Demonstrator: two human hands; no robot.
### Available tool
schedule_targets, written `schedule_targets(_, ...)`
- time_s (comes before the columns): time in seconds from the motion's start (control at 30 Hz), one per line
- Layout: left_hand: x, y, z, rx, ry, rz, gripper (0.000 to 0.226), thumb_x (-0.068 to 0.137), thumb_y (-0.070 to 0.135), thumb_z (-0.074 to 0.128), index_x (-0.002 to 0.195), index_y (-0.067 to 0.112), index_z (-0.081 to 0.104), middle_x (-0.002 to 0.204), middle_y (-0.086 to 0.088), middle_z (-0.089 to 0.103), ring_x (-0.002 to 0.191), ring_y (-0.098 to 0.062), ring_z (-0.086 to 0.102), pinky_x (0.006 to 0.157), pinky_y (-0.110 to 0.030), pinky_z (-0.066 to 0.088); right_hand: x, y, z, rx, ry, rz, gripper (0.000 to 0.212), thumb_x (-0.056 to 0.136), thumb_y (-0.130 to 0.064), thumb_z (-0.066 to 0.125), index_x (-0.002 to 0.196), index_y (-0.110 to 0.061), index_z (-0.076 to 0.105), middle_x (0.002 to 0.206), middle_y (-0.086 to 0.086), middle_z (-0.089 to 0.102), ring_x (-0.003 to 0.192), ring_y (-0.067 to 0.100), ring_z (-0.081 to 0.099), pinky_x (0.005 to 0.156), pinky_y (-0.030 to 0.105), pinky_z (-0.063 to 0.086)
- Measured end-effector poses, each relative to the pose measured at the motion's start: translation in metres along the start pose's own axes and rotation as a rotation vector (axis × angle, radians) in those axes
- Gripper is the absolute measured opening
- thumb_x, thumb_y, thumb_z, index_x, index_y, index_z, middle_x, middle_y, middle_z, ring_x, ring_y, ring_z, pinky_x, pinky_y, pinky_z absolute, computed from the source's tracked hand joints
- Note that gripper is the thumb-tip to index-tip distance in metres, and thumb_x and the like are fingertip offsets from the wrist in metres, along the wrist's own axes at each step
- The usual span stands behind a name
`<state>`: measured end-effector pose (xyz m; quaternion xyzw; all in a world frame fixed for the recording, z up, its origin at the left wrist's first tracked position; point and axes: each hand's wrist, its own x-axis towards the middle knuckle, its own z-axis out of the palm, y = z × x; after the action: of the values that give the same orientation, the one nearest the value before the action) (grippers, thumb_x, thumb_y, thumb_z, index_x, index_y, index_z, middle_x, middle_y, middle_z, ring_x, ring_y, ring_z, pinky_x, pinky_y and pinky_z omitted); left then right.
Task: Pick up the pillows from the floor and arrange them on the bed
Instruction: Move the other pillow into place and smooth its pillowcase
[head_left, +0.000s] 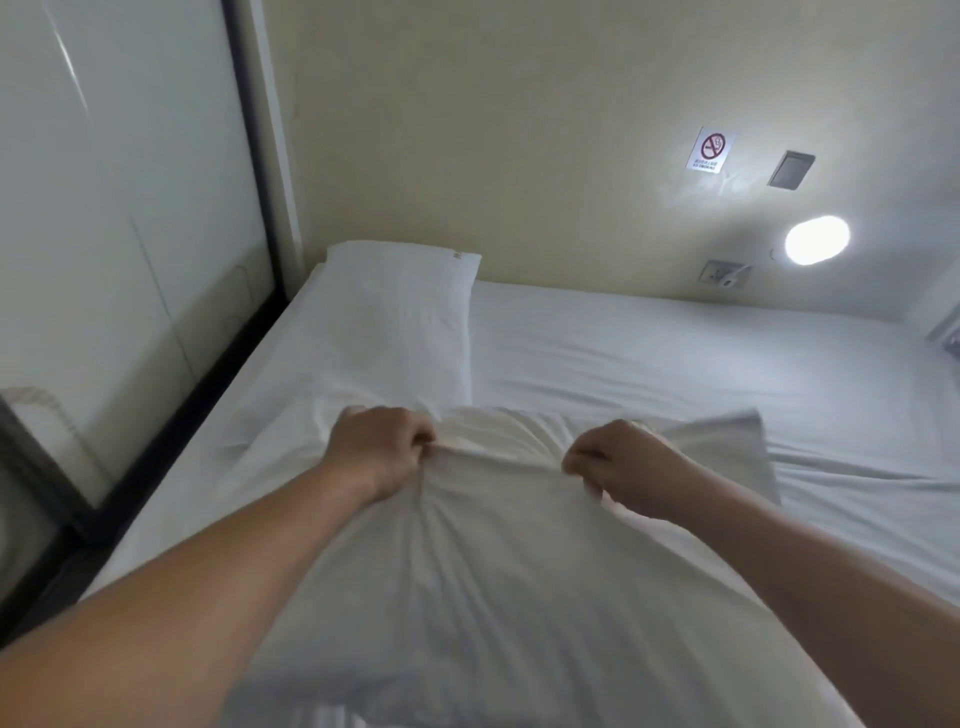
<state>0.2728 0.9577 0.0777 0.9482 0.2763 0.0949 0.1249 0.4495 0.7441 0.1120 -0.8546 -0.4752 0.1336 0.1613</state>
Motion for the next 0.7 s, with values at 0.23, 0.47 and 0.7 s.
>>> schedule_targets(0.23, -0.115, -0.006, 0.098, -0.120, -0.304, -0.544, 0.109, 0.050, 0.096, 0.029, 0.144, 0.047, 0.001, 0.159, -0.001, -0.014, 0.143, -0.033, -0.009, 0.104, -0.068, 0.012, -0.019, 0.009, 0.103, -0.043, -0.231, 0.287, 0.067, 0.084, -0.067, 0.046, 0.140, -0.031, 0.038, 0.142, 0.008, 0.046, 0.127, 0.027, 0.045, 0.105, 0.039, 0.036)
schedule_targets(0.47, -0.143, 0.006, 0.185, -0.618, 0.297, -0.894, 0.130, 0.041, 0.094, 0.045, 0.133, 0.002, 0.045, 0.115, -0.048, 0.044, 0.093, -0.060, 0.050, 0.085, -0.070, 0.041, 0.018, 0.037, 0.171, -0.117, -0.165, 0.545, 0.122, 0.042, -0.102, 0.021, 0.146, -0.038, 0.014, 0.140, 0.010, 0.048, 0.127, 0.026, 0.047, 0.099, 0.045, 0.037)
schedule_targets(0.7, -0.133, -0.005, 0.152, -0.613, 0.191, -1.099, 0.067, 0.077, 0.040, 0.072, 0.132, 0.015, 0.043, 0.108, -0.025, 0.052, 0.091, -0.041, 0.062, 0.074, -0.046, 0.047, 0.013, -0.001, 0.150, -0.162, -0.191, 0.387, 0.050, 0.068, -0.084, 0.025, 0.091, -0.046, 0.046, 0.107, 0.008, 0.065, 0.099, 0.028, 0.062, 0.070, 0.040, 0.040)
